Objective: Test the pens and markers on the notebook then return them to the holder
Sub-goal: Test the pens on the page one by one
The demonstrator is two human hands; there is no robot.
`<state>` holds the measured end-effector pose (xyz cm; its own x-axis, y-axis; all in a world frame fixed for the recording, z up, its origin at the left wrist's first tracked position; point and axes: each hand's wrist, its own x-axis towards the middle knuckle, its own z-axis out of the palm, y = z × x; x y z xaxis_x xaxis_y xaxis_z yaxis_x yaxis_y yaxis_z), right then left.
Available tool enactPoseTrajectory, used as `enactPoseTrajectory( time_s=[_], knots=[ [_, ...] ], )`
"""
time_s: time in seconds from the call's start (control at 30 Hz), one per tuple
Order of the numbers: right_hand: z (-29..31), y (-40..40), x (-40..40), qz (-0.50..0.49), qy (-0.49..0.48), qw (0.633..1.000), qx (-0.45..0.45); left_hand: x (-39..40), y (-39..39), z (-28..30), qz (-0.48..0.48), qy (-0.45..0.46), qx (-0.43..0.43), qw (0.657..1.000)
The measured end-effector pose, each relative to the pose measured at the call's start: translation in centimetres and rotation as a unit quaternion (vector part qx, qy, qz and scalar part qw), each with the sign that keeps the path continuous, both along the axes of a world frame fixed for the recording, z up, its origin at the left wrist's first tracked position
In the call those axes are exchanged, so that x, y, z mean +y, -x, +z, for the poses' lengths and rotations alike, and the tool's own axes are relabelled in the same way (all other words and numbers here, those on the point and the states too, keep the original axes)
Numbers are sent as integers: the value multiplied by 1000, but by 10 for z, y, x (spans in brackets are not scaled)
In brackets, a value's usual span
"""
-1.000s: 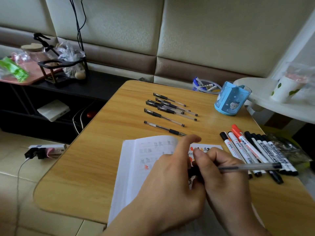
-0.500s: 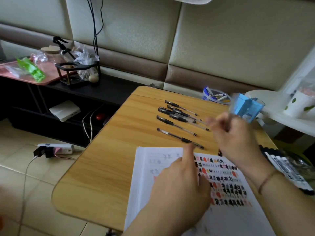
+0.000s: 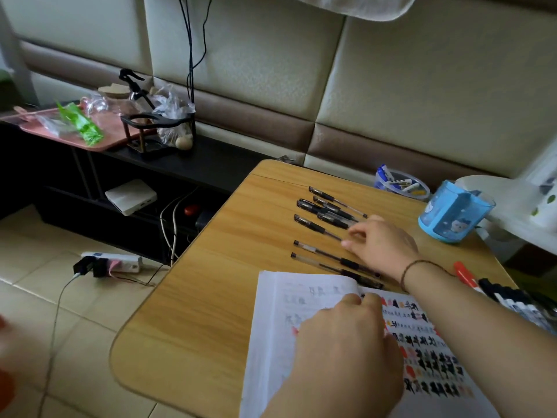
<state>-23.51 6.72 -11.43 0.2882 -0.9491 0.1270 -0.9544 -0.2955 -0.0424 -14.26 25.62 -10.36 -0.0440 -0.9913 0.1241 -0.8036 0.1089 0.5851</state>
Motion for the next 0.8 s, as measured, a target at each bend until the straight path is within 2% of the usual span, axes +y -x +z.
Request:
enactPoseTrajectory(
  time_s=[0.1,0.17,0.23,0.3,0.33,0.37,0.43,0.47,0.5,0.57,0.6,0.7,0.8],
  knots=[
    [-5,1,-3,-13,25,999,-25,-1,2,1,-2,7,5,1000],
    [6,9,14,-3,48,997,-68,-2,6,-3,5,45,37,998],
    [23,23,53,19,45,983,-175,-3,7,-10,30,103,50,993],
    [35,46,106,33,29,951,-307,-8,6,-13,90,164,-4,982],
    [41,55,133,38,13,922,-386,-9,5,-12,111,194,-31,974],
    [44,64,156,47,-11,872,-487,-10,6,-12,110,218,-45,969],
    [42,75,183,50,-71,727,-681,-10,10,-12,42,225,-29,973],
    [37,77,188,46,-91,687,-720,-9,12,-12,-8,224,-10,975],
    [32,77,190,52,-107,684,-720,-6,14,-11,-66,214,14,975],
    [26,69,191,52,-109,749,-652,1,17,-6,-190,166,73,965],
    [23,67,192,63,-104,766,-631,5,16,-2,-233,127,105,959],
    [14,66,194,99,-102,754,-642,8,9,5,-288,63,168,941],
    [9,77,193,148,-108,754,-631,8,5,6,-302,75,163,936]
  ],
)
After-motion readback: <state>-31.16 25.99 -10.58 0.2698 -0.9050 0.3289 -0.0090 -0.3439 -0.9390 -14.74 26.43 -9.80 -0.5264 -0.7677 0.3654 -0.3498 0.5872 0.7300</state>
